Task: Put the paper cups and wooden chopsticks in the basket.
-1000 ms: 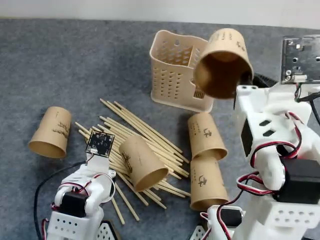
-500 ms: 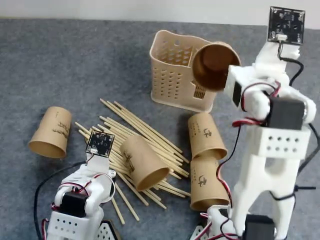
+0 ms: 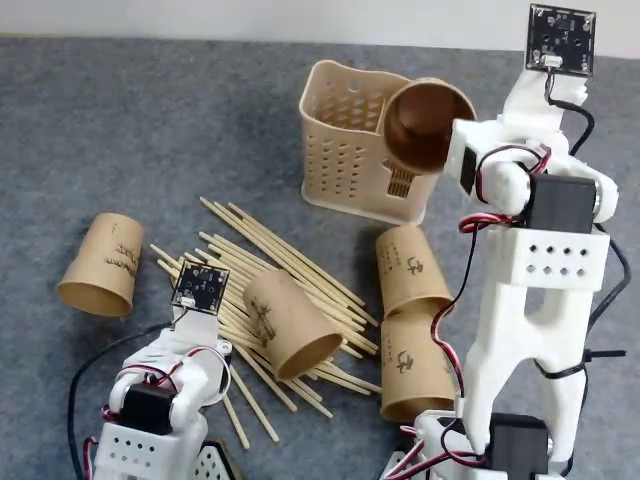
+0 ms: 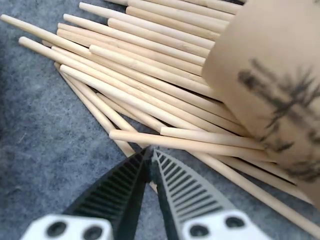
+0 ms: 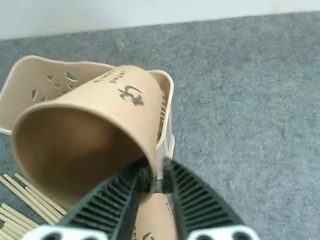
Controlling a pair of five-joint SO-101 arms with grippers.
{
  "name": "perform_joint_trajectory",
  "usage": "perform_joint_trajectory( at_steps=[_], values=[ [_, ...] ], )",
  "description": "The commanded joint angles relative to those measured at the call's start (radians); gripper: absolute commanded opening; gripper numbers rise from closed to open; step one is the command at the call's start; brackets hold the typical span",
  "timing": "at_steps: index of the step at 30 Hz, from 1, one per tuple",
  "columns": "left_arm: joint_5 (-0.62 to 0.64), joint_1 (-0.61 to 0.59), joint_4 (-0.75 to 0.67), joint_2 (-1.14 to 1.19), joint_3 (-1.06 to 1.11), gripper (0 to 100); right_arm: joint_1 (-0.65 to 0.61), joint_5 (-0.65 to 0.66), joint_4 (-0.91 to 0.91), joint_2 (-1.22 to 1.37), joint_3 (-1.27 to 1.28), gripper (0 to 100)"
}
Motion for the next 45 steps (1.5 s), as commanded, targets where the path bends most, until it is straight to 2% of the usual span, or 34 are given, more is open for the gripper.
perform_joint_trajectory(
  at_steps=[1,9,27,39,45],
  values=[
    [0.006,0.012,0.005,-0.010,0.019,1,-0.005,-0.012,-0.059,-0.007,-0.045,13.1],
    [0.006,0.012,0.005,-0.010,0.019,1,-0.005,-0.012,-0.246,0.002,-0.027,14.6],
    [0.006,0.012,0.005,-0.010,0.019,1,-0.038,-0.005,-0.369,0.019,0.045,14.6],
    [0.006,0.012,0.005,-0.010,0.019,1,-0.038,-0.005,-0.728,0.018,0.302,14.6],
    [0.006,0.012,0.005,-0.010,0.019,1,-0.038,-0.009,-0.722,0.007,0.312,14.6]
  ],
)
